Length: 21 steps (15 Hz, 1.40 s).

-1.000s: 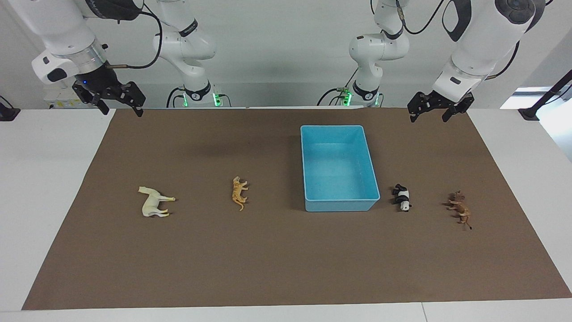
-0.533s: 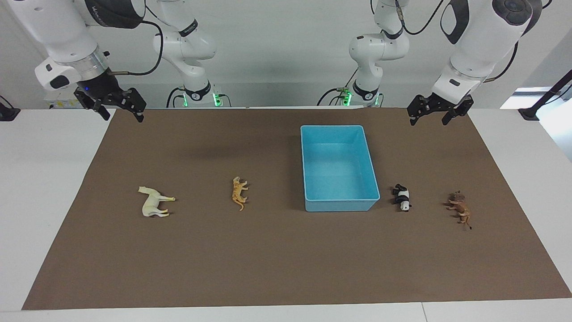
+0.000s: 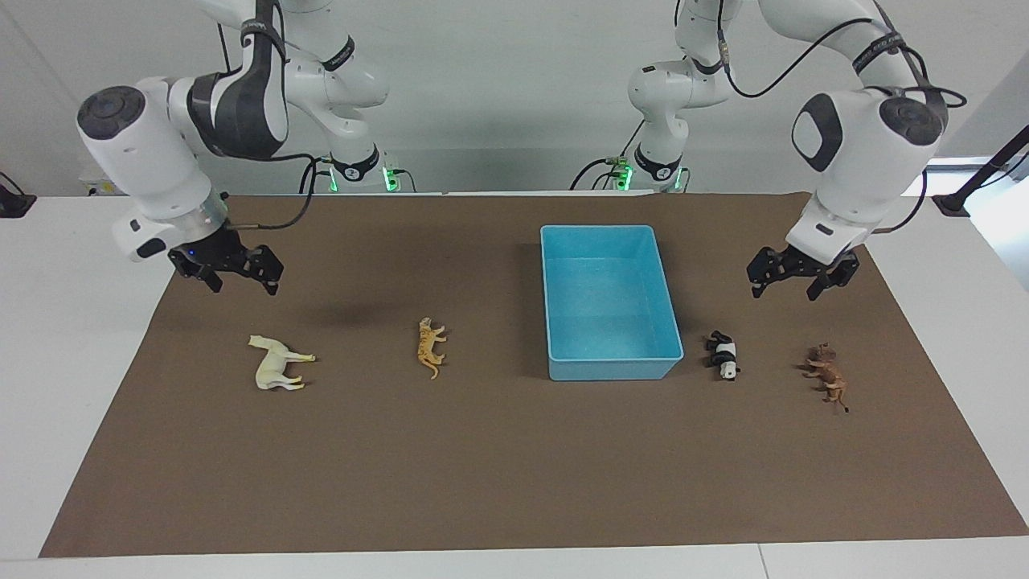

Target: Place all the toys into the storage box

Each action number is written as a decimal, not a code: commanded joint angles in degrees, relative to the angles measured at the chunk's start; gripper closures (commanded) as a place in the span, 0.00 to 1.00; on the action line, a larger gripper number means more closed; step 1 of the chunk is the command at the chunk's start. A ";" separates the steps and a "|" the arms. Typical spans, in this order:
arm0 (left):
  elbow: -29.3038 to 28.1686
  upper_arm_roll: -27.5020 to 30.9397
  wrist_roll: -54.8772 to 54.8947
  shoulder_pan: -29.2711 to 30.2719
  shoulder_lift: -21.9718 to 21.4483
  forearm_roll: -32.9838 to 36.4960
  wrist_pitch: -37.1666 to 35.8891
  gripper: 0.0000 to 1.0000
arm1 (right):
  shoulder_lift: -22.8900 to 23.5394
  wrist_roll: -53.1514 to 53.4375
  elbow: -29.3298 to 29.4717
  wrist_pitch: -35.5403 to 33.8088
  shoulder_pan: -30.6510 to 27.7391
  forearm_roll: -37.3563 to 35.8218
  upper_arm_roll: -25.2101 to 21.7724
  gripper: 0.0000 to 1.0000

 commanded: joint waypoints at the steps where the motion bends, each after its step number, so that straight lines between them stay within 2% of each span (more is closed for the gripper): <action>1: -0.86 -0.19 0.67 -0.91 3.17 1.19 5.27 0.00 | 2.59 -2.03 -1.66 6.71 -1.08 -0.83 0.60 0.00; 3: -2.88 -0.11 0.67 -1.96 4.22 1.89 8.53 0.00 | 4.88 -2.03 -1.75 10.06 -1.00 -0.83 0.60 0.00; 6: -3.16 -0.11 0.58 -2.23 8.53 5.32 11.27 0.00 | 5.86 -2.12 -2.53 11.82 -1.00 -0.92 0.60 0.00; 11: -5.88 -0.28 -1.78 -2.05 8.10 5.06 12.50 0.00 | 6.20 -2.64 -5.62 13.40 -1.26 -0.92 0.52 0.00; 16: -10.71 -0.37 -4.86 -3.28 7.92 4.97 17.67 0.00 | 10.16 -5.79 -7.46 19.29 -2.14 -1.18 0.43 0.00; 19: -11.16 -0.37 -4.78 -3.19 8.01 4.97 18.03 0.00 | 10.87 -9.06 -11.41 25.61 -2.05 -1.18 0.34 0.00; 21: -11.24 -0.28 -4.86 -3.19 8.01 4.97 17.77 0.00 | 11.39 -9.32 -11.68 26.07 -1.96 -1.44 0.43 0.00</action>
